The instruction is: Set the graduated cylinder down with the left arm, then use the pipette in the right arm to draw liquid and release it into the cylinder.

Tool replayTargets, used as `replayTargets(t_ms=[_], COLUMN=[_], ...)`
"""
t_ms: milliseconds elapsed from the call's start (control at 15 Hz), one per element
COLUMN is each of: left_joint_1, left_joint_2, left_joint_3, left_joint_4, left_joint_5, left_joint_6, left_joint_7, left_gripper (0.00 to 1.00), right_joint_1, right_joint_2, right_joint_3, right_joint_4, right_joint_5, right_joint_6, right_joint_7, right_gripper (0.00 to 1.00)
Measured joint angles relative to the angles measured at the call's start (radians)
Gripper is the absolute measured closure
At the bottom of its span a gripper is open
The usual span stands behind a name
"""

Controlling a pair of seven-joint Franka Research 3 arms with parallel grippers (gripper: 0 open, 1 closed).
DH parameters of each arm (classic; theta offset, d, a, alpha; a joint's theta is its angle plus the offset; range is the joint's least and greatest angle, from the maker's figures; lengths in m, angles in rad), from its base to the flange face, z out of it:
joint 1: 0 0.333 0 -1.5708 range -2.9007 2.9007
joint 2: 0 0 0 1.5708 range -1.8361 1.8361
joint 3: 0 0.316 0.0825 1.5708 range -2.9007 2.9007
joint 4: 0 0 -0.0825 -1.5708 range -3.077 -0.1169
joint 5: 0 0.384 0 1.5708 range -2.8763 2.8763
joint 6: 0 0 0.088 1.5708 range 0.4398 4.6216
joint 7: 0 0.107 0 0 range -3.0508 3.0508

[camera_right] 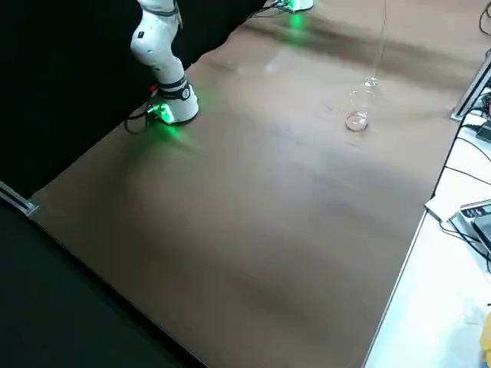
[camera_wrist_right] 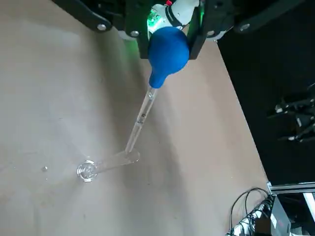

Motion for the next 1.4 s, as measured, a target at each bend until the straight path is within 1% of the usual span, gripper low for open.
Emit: replayTargets(t_ms=[133,267,400,667,867,1000,1200,1400], left_joint_1=[0.001,0.001,0.001,-0.002,-0.001,0.000,-0.003,-0.003], left_joint_2=[-0.040,-0.071,-0.097,-0.163,-0.195,-0.196,-0.195,-0.191], left_joint_3=[0.002,0.002,0.001,-0.002,0.000,0.001,-0.001,-0.002], left_joint_4=[0.000,-0.001,-0.002,-0.002,-0.003,-0.008,-0.023,-0.029], left_joint_5=[0.010,0.032,0.079,0.190,0.202,0.202,0.202,0.202], left_joint_6=[-0.078,-0.129,-0.161,-0.199,-0.210,-0.226,-0.237,-0.261], left_joint_7=[-0.173,-0.343,-0.435,-0.536,-0.557,-0.568,-0.655,-0.669], left_gripper=[0.01,0.00,0.00,0.00,0.00,0.00,0.00,0.00], right_joint_1=[0.013,0.020,0.027,0.039,0.043,0.043,0.044,0.052], right_joint_2=[0.000,0.001,0.001,0.002,0.006,0.008,0.010,0.015], right_joint_3=[0.000,0.000,0.000,0.000,-0.001,-0.001,-0.001,-0.001], right_joint_4=[0.000,0.000,0.000,0.000,-0.001,-0.002,-0.003,-0.006], right_joint_5=[0.000,0.000,0.000,-0.001,-0.004,-0.009,-0.029,-0.035], right_joint_6=[0.018,0.033,0.051,0.065,0.065,0.065,0.065,0.065], right_joint_7=[0.005,0.010,0.010,0.012,0.012,0.012,0.012,0.012], right_gripper=[0.64,0.64,0.63,0.64,0.63,0.63,0.63,0.63])
